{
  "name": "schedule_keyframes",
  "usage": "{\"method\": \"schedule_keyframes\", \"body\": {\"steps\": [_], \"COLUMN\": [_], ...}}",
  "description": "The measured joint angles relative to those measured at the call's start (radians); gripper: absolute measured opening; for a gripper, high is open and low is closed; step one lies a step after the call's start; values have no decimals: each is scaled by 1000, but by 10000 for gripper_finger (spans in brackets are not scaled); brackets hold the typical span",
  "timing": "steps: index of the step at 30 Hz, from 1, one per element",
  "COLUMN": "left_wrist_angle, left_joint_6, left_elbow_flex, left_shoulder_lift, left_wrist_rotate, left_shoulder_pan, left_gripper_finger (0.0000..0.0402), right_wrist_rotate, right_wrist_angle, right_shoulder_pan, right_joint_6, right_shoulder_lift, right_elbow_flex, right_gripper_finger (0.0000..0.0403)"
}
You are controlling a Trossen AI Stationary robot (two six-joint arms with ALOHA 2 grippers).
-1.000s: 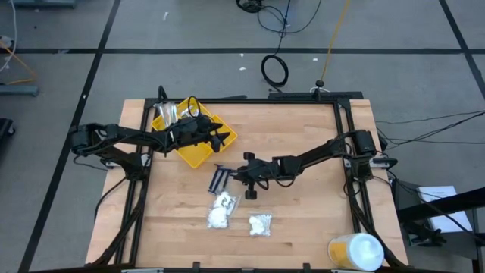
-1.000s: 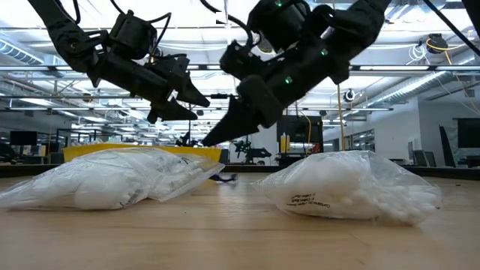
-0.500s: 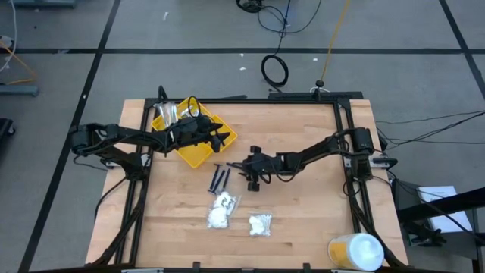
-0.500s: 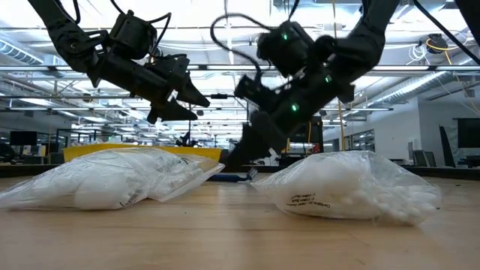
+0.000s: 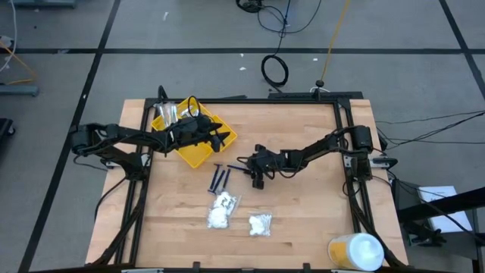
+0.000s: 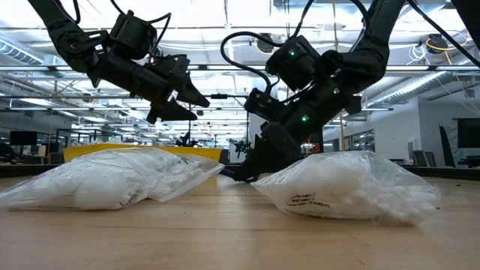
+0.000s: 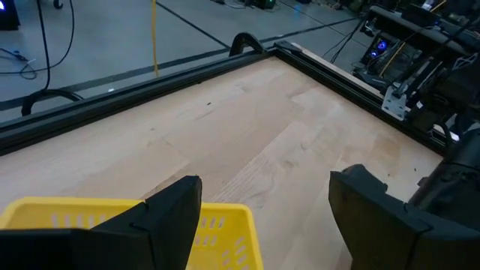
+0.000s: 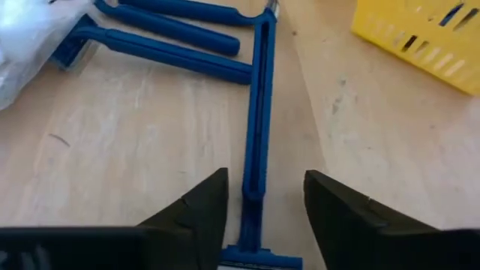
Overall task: Pick & Place Travel size toiletries
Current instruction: Put the blue razor into the middle right yellow bin
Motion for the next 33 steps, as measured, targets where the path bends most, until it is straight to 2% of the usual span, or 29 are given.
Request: {"method": "schedule_keyframes", "body": {"steps": [7, 14, 19, 23, 33], "left_wrist_angle": [0, 0, 0, 0, 0], "left_joint_6": [0, 0, 0, 0, 3], "left_elbow_flex": [0, 0, 0, 0, 0], "left_shoulder_lift": [0, 0, 0, 0, 0], "left_wrist_rotate": [0, 0, 0, -1, -1], "left_shoulder_pan": [0, 0, 0, 0, -4], "left_gripper_finger": [280, 280, 280, 280, 280], "right_wrist_rotate": [-13, -24, -28, -26, -19], "right_wrist_angle": [-84, -170, -215, -170, -112], "right_shoulder_pan": [4, -11, -16, -16, 9], "right_joint_6": [-3, -43, -60, -64, -91], "right_shoulder_lift": [-3, -5, -4, -4, -126], "right_elbow_flex": [1, 2, 2, 1, -6], "right_gripper_finger": [113, 24, 21, 21, 21]}}
